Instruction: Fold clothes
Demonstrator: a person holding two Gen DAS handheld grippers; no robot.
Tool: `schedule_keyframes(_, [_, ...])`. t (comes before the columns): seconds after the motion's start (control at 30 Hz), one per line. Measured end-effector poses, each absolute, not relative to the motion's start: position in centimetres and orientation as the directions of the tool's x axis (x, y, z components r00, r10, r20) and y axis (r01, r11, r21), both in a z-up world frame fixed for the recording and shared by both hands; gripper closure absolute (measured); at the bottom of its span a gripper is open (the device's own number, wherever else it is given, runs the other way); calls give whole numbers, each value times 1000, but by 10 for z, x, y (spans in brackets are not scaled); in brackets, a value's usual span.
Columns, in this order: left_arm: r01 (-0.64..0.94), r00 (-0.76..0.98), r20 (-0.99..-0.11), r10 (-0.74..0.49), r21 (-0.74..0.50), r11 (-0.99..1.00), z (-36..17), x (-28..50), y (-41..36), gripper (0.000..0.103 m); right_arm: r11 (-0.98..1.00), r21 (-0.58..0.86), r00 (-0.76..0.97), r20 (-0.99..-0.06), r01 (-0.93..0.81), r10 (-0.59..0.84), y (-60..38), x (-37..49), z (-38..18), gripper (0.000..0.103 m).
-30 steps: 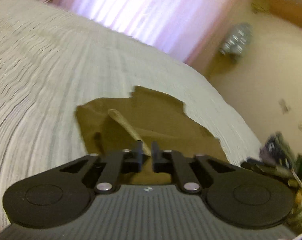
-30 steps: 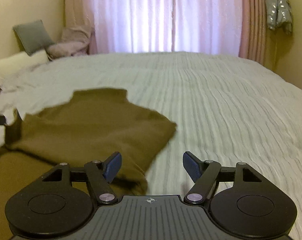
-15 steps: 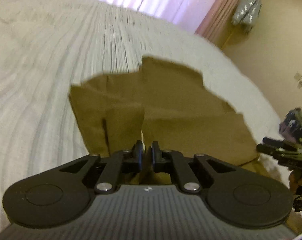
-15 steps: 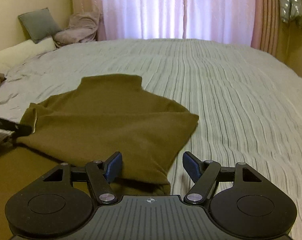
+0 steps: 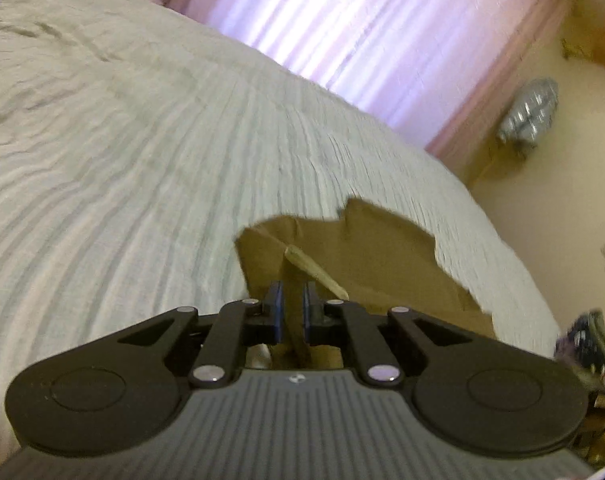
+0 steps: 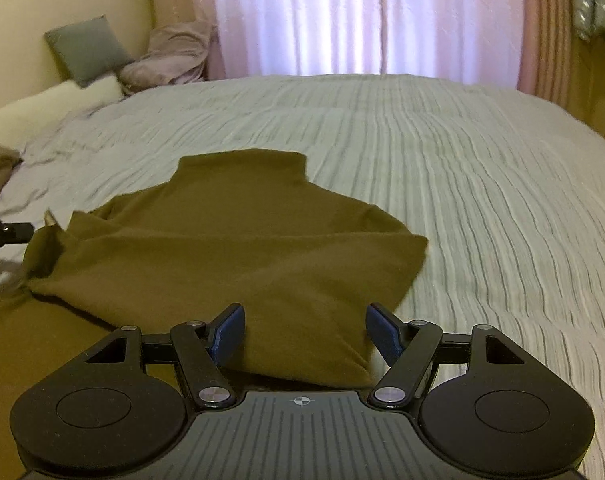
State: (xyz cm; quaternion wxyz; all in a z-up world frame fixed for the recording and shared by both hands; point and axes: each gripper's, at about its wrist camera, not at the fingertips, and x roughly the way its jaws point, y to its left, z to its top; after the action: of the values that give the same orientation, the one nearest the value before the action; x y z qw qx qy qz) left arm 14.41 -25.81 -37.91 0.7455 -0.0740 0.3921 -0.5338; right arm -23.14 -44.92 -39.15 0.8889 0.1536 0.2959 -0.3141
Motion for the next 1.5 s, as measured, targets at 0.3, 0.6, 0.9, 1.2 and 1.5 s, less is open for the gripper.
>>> schedule_keyframes(0.3, [534,-4,-486,-874,-740,409,-402,146,-232,64,809,-132,597,-609,574,-522,-427,-238,-398,31])
schedule_keyframes(0.6, [552,40,-476,-879,-723,416,-398,135,-246,64,804,-437,570,-567,404,-595,-392,-228,-410,55])
schedule_keyframes(0.9, [653,108,-560,-821,-583,483,-397,117,-257,64,769,-563,558,-550,302,-622,-384,-226,-429,57])
schedule_keyframes(1.2, [792,150,-449,-881,-479,379,-390,107,-275,101,714,-416,586,-408,563,-700,-400,-253,-412,98])
schedule_keyframes(1.5, [766,231,-603,-764,-371,525,-391,113,-276,88,772,-406,467,-626,489,-625,-414,-252,-428,80])
